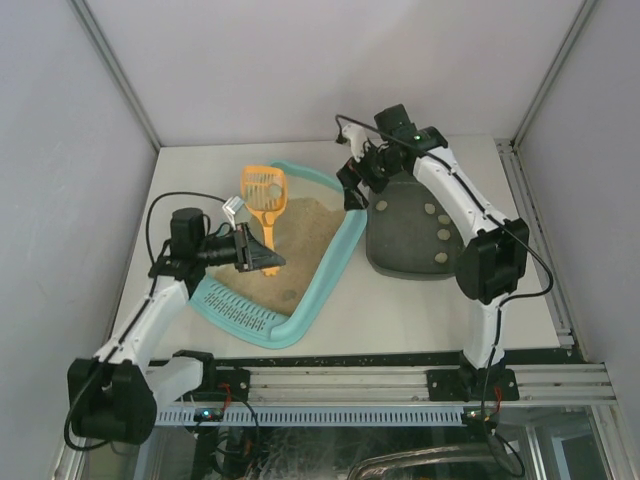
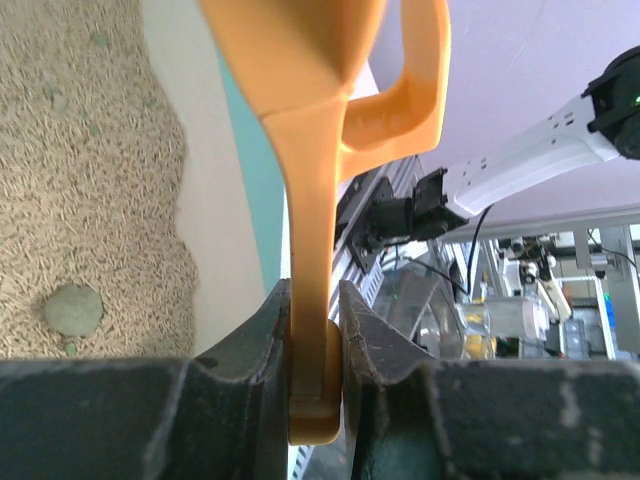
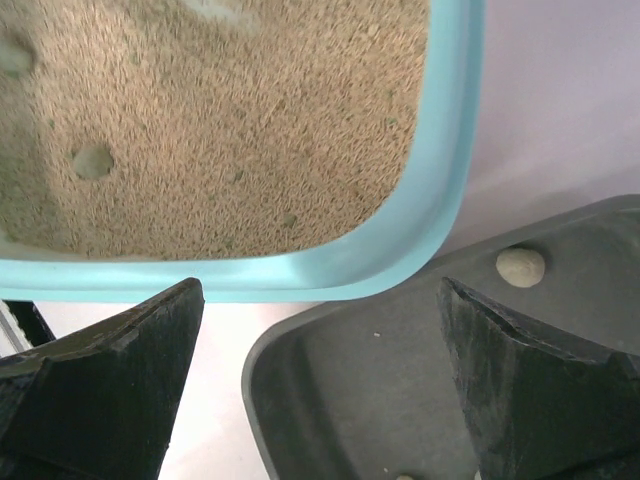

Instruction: Clean the litter box

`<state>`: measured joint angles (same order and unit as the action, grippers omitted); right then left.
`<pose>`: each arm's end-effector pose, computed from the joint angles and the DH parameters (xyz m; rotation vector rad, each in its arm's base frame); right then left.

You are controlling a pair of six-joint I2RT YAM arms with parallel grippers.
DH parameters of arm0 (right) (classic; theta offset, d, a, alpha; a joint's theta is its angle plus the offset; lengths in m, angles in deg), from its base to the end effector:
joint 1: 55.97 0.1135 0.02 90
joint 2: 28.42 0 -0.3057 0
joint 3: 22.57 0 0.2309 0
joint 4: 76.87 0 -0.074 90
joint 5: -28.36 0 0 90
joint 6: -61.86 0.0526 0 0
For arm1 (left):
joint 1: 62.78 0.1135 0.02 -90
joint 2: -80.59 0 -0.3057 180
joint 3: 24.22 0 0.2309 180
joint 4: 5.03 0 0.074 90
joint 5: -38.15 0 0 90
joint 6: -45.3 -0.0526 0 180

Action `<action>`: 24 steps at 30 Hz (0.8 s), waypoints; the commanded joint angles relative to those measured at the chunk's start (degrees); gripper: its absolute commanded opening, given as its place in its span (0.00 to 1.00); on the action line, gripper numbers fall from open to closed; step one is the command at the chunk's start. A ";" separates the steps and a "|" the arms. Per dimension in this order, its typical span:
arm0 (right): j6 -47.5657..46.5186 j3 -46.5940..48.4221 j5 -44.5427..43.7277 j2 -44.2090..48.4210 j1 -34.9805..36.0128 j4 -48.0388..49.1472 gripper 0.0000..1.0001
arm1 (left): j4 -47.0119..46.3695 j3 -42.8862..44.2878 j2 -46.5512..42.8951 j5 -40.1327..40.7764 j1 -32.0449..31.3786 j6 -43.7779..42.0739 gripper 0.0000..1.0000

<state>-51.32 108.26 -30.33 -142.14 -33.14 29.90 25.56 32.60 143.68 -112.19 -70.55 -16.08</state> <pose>0.3857 0.1920 0.3626 -1.1585 2.1895 0.6894 0.1833 -0.0711 0.3009 0.2237 2.2076 -1.5094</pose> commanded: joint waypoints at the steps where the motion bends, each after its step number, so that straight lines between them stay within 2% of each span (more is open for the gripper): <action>1: -5.16 -2.61 -6.72 4.85 2.17 -1.24 1.00 | -23.47 -5.73 -3.86 -3.54 1.88 12.56 0.00; 3: -5.40 -3.90 -7.07 6.04 2.33 -1.50 1.00 | -29.99 -6.28 -2.80 -5.94 1.91 18.14 0.00; 7: -6.78 -5.99 -8.21 7.23 2.91 -1.77 1.00 | -50.36 -9.66 -2.35 -8.69 1.88 31.13 0.00; 8: -7.07 -6.67 -8.20 7.53 2.94 -1.77 1.00 | -60.94 -10.92 -2.41 -9.62 1.88 38.26 0.00; 10: -7.34 -7.64 -7.92 8.11 2.51 -1.77 1.00 | -88.22 -14.81 -1.97 -7.99 2.38 57.39 0.00; 11: -7.35 -8.00 -7.32 8.35 2.08 -1.89 1.00 | -95.74 -15.93 -0.69 -7.02 2.43 63.72 0.00; 13: -7.14 -8.60 -5.67 8.65 0.87 -2.02 1.00 | -99.44 -18.09 1.19 -6.16 1.55 68.32 0.00; 17: -7.08 -9.77 -3.44 9.35 -1.86 -1.91 1.00 | -99.64 -19.86 0.31 -3.35 -2.17 68.49 0.00; 19: -7.14 -9.94 -1.98 9.33 -3.05 -1.80 1.00 | -99.55 -22.11 -1.03 0.61 -2.26 68.16 0.00; 23: -6.57 -7.89 0.14 7.66 -4.49 -1.92 1.00 | -99.40 -25.42 -0.46 3.21 -2.54 69.83 0.00; 24: -6.46 -6.94 0.55 7.22 -4.62 -2.13 1.00 | -95.95 -25.39 -1.10 3.55 -2.56 67.53 0.00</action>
<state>-57.73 98.42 -33.20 -135.95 -37.01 27.27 -67.88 9.59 144.03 -113.55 -73.04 50.45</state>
